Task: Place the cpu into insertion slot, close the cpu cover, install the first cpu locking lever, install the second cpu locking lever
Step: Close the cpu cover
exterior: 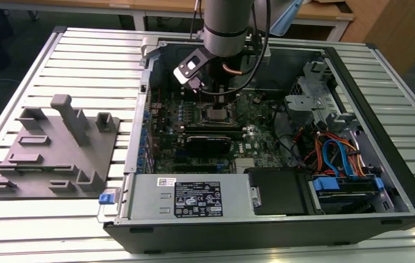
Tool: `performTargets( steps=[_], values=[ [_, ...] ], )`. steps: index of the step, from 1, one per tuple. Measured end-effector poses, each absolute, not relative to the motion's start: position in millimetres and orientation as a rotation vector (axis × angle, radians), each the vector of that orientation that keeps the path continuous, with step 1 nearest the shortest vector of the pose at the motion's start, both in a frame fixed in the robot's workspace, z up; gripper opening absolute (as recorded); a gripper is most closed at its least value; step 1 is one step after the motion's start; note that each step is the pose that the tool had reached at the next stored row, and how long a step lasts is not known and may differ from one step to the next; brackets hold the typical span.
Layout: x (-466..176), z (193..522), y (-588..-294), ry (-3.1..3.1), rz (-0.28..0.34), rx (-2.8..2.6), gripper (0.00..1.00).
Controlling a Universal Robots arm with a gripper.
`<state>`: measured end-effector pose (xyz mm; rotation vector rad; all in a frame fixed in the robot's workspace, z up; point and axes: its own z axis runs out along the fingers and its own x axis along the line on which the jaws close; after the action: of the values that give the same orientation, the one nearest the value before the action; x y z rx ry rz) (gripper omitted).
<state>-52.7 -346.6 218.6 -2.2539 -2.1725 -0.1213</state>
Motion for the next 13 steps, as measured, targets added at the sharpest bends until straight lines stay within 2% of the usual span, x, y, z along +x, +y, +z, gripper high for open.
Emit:
performTargets(
  steps=[13],
  values=[
    [-50.9, 219.0, -346.6, -2.163, -0.102, -2.245, 0.11]
  ],
)
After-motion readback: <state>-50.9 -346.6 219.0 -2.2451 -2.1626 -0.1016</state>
